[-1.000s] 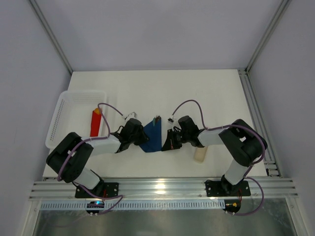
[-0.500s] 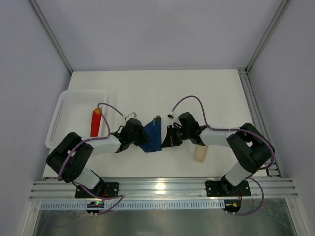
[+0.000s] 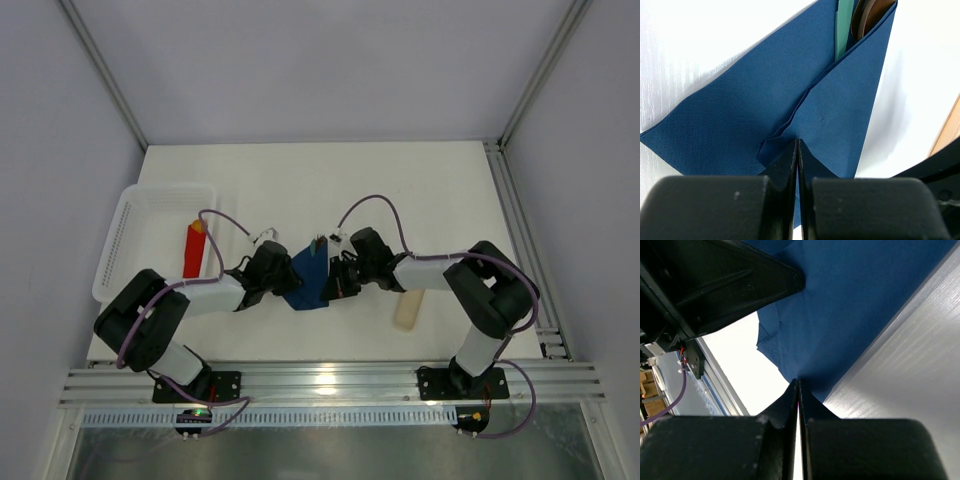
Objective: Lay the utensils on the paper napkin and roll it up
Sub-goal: Roll the napkin at the center of the board.
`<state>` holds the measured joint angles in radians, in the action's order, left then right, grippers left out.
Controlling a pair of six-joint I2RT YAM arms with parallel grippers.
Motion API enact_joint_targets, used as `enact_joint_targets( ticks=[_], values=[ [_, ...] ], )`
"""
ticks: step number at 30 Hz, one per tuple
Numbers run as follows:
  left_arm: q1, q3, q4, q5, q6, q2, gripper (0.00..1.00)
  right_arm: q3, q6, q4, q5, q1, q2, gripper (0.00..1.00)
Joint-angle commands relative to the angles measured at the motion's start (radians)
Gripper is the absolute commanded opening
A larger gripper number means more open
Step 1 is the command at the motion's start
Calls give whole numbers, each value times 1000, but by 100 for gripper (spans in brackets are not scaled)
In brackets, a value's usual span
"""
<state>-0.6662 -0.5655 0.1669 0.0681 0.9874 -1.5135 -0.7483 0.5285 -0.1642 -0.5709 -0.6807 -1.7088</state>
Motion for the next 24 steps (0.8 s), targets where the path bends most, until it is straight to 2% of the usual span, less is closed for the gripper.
enact_joint_targets(
  ticks=[1, 13, 24],
  values=[
    [0, 21, -33, 12, -15, 7, 0, -11, 7, -58, -14, -5, -18, 4],
    [0, 26, -33, 9, -16, 9, 0, 89, -1, -93, 19, -3, -29, 4],
    [0, 29, -32, 10, -16, 12, 0, 46, -21, 9, 36, -5, 106, 3]
  ],
)
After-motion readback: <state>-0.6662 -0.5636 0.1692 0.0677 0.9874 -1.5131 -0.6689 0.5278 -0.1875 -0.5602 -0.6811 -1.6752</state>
